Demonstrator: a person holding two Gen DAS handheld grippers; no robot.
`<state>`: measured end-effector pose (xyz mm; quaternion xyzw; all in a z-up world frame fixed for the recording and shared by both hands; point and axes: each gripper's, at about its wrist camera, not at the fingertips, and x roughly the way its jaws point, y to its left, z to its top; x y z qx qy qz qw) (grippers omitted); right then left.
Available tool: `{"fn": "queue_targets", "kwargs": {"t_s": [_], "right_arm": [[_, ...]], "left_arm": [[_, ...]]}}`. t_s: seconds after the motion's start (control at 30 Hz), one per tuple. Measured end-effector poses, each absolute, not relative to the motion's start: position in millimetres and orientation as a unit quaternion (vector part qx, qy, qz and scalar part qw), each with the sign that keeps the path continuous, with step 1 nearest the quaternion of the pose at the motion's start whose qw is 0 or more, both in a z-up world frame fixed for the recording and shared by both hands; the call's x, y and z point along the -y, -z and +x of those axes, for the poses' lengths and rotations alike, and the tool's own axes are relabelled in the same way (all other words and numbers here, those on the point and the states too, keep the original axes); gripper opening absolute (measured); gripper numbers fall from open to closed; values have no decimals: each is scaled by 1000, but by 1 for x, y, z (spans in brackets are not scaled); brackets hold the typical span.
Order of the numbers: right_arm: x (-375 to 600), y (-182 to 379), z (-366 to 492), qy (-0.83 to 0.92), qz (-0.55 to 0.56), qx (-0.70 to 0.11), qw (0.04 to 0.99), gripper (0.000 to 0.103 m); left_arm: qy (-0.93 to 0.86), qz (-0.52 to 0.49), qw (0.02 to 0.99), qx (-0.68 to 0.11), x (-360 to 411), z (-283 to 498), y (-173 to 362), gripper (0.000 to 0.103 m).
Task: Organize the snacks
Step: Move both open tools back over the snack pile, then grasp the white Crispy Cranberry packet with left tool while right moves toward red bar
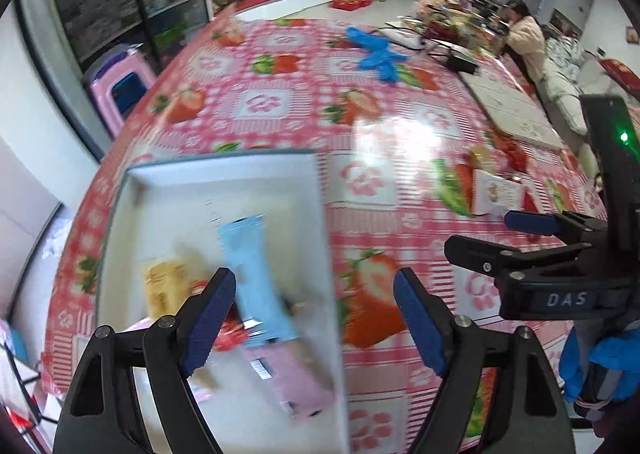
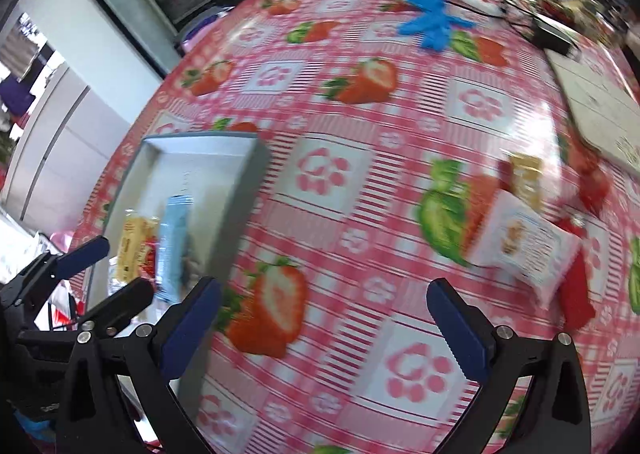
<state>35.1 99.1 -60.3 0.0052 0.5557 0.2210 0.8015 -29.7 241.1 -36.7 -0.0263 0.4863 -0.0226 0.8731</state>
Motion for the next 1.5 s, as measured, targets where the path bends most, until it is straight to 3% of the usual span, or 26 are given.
{"fn": "queue_targets", "kwargs": {"t_s": [0.23,0.53,0.87,1.07,1.23,1.37,1.5], "right_arm": [[0,63,41,-136,16,-547,826,103],[102,82,50,-25,76,-545,835,103],[113,91,65,-22,88,-521,849,103],[87,100,65,-66,34,-525,848,103],[83,103,59,-71,5,-524,849,103],[85,105,64,-75,18,-529,845,103],[87,105,65,-76,13,-530,844,103]], "left_arm": [[66,-25,861,-503,-163,14,46,85],[-1,-84,868,-489,-118,67,69,85],[-4,0,879,-477,-62,109,89,84],[0,83,872,-482,-77,90,108,86],[42,54,888,-454,-106,61,94,86],[123,83,901,-409,-94,39,73,93],[154,172,888,-397,-57,33,85,100]]}}
